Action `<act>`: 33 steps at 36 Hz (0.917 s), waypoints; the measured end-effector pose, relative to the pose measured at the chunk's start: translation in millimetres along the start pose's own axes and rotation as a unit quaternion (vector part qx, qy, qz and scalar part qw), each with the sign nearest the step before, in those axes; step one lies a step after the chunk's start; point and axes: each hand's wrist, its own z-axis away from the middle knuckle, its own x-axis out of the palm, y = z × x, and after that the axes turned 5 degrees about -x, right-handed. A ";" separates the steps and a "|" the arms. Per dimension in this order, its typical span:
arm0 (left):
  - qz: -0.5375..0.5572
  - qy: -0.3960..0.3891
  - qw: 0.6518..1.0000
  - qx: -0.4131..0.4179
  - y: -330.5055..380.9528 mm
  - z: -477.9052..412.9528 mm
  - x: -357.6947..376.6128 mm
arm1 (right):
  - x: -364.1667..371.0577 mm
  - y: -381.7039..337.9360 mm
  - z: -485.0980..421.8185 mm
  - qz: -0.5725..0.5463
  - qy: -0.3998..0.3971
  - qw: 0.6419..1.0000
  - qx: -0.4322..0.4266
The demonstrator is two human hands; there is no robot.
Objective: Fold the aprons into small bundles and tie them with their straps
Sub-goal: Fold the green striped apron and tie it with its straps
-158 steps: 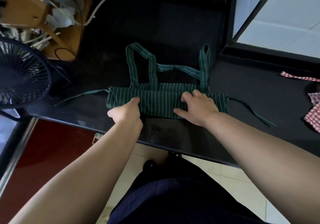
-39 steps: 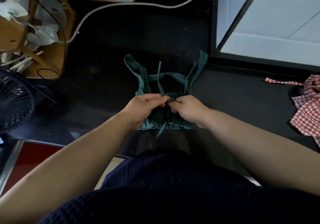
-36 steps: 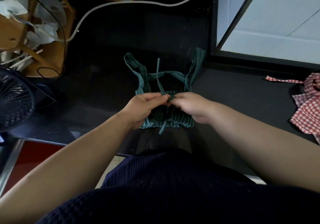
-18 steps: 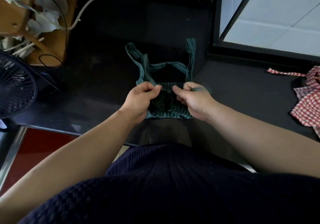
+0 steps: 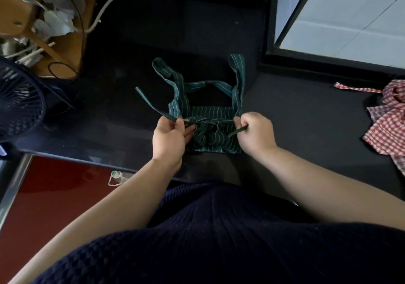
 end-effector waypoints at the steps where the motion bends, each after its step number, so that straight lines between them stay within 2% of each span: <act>1: 0.005 0.005 1.000 0.000 -0.5 0.5 0.8 | -0.7 0.2 1.0 0.003 0.004 1.000 0.017; 6: 0.107 0.065 0.992 -0.027 -1.8 -2.6 -4.8 | -9.9 7.5 4.7 0.013 0.016 0.996 0.092; 9: 0.094 0.092 0.991 -0.020 0.2 -8.7 -10.5 | -12.9 22.0 5.9 -0.014 0.013 0.990 0.142; 12: -0.036 0.075 0.996 0.016 7.1 -13.6 -9.8 | -10.1 24.0 3.5 -0.128 -0.001 0.966 0.224; 15: -0.250 0.059 0.961 0.100 14.2 -16.5 -13.1 | -8.3 9.9 3.3 -0.219 -0.010 0.939 0.265; 17: -0.292 0.047 0.948 0.120 15.6 -15.7 -13.3 | -8.1 0.9 4.6 -0.232 -0.023 0.935 0.268; 22: -0.281 0.045 0.950 0.127 8.3 -11.0 -7.6 | -6.0 -7.9 7.7 -0.212 0.004 0.944 0.252; 26: -0.281 0.026 0.950 0.130 2.9 -2.3 -5.2 | 0.0 -15.4 15.7 -0.175 -0.023 0.966 0.190; 29: -0.306 -0.027 0.941 0.141 -0.4 3.2 -5.6 | 0.5 -19.1 22.2 -0.136 -0.033 0.984 0.109; 31: -0.357 -0.053 0.913 0.189 -3.2 1.8 -9.1 | -0.3 -19.0 23.4 -0.127 -0.019 0.988 0.083; 33: -0.414 -0.069 0.878 0.230 -3.0 -0.1 -11.1 | -1.9 -17.6 21.0 -0.155 0.007 0.982 0.109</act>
